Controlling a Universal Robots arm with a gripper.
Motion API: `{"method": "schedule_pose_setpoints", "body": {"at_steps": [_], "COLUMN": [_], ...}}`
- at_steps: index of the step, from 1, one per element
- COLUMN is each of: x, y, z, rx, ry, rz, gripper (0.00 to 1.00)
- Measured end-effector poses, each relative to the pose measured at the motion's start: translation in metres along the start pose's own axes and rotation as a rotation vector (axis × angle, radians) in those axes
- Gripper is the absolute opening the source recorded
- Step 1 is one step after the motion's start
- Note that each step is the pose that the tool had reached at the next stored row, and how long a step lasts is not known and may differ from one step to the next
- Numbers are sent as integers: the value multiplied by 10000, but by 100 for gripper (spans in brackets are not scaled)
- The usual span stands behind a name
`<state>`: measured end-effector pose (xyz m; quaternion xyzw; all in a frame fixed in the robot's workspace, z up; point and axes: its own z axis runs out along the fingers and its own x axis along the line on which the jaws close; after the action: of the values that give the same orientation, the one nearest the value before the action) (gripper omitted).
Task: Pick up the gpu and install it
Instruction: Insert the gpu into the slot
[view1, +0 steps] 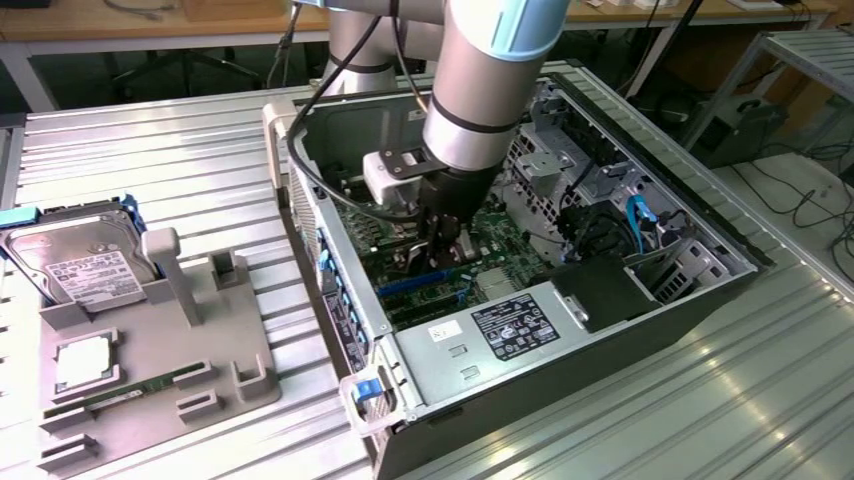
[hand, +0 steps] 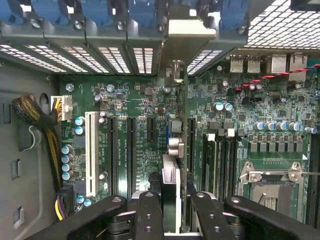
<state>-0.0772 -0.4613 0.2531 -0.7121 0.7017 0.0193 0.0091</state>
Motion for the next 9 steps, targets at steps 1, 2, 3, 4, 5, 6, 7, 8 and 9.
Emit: {"method": "schedule_pose_setpoints", "body": {"at_steps": [1,2,3,4,5,6,7,8,9], "x": [0,1,0,0,0,1,2,2,2], "y": [9,17,24,28,29,30,30,31,31], "z": [4,7,11,17,25,34,46,60,76], "rx": [-1,-1,0,1,1,0,-1,-1,-2], "ry": [1,1,1,-1,-2,0,0,0,-1], "rz": [-1,-2,-2,-2,-2,-4,-3,-3,-2], "gripper": [27,27,27,27,27,27,27,27,27]}}
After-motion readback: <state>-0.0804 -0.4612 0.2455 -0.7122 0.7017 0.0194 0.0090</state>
